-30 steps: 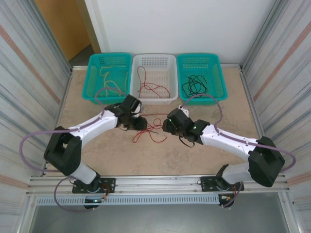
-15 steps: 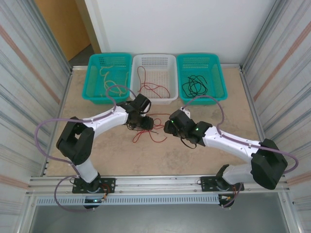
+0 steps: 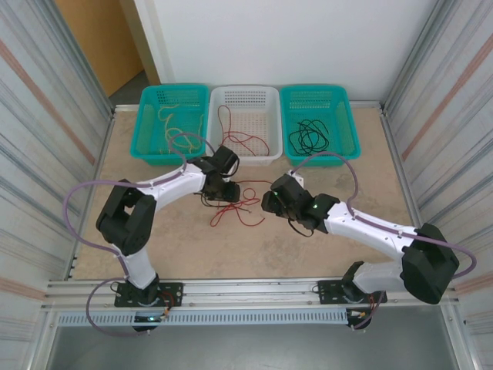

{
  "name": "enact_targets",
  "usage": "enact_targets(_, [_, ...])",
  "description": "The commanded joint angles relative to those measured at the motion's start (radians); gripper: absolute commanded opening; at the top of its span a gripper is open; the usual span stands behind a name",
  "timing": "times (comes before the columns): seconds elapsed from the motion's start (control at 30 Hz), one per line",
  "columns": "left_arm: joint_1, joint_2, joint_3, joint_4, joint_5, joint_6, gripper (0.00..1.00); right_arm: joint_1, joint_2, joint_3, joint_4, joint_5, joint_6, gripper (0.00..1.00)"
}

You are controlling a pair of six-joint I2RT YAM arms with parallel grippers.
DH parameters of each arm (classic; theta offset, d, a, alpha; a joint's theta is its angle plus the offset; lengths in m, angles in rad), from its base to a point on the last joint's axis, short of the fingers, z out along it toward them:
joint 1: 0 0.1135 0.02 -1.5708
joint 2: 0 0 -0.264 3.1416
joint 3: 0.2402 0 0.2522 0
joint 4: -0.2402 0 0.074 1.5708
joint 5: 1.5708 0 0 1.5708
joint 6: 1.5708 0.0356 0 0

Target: Untangle the cables

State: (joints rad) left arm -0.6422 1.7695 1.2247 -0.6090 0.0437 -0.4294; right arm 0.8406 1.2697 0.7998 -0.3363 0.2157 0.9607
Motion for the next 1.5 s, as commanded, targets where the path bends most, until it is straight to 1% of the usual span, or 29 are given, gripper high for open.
enact_targets(0.0, [-0.060, -0.006, 0.082, -0.016, 0.013, 0.059, 0.48, -0.012, -0.034, -0.008, -0.008, 0.020, 0.019, 0.61])
enact_targets(0.13, [-0.085, 0.062, 0.165, -0.046, -0.012, 0.096, 0.43, -0.025, -0.056, -0.018, -0.019, 0.029, 0.033, 0.60])
enact_targets(0.43, [-0.121, 0.233, 0.311, -0.068, -0.035, 0.148, 0.42, -0.072, -0.154, -0.079, -0.033, 0.019, 0.062, 0.60])
enact_targets(0.67, [-0.136, 0.320, 0.379, -0.101, -0.091, 0.150, 0.39, -0.076, -0.171, -0.087, -0.035, 0.012, 0.059, 0.61])
enact_targets(0.8, [-0.137, 0.351, 0.386, -0.110, -0.124, 0.143, 0.29, -0.076, -0.170, -0.088, -0.029, 0.009, 0.058, 0.60])
enact_targets(0.87, [-0.139, 0.345, 0.382, -0.110, -0.128, 0.142, 0.18, -0.076, -0.171, -0.087, -0.029, 0.010, 0.056, 0.60])
enact_targets(0.9, [-0.139, 0.335, 0.381, -0.115, -0.129, 0.136, 0.12, -0.076, -0.174, -0.086, -0.029, 0.011, 0.054, 0.60])
enact_targets(0.93, [-0.141, 0.317, 0.380, -0.122, -0.121, 0.130, 0.03, -0.075, -0.177, -0.087, -0.030, 0.011, 0.054, 0.60])
enact_targets(0.97, [-0.143, 0.283, 0.375, -0.124, -0.111, 0.125, 0.00, -0.075, -0.182, -0.089, -0.032, 0.013, 0.052, 0.60])
enact_targets(1.1, [-0.150, 0.111, 0.351, -0.119, -0.061, 0.085, 0.00, -0.075, -0.212, -0.101, -0.015, 0.010, 0.033, 0.61])
enact_targets(1.23, [-0.150, -0.070, 0.347, -0.127, 0.014, 0.063, 0.00, -0.074, -0.233, -0.099, 0.025, -0.027, -0.008, 0.62])
enact_targets(1.37, [-0.139, -0.217, 0.344, -0.140, 0.117, 0.058, 0.00, -0.064, -0.236, -0.067, 0.053, -0.065, -0.049, 0.62])
enact_targets(1.47, [-0.113, -0.305, 0.314, -0.118, 0.212, 0.041, 0.00, -0.027, -0.233, -0.023, 0.060, -0.068, -0.089, 0.62])
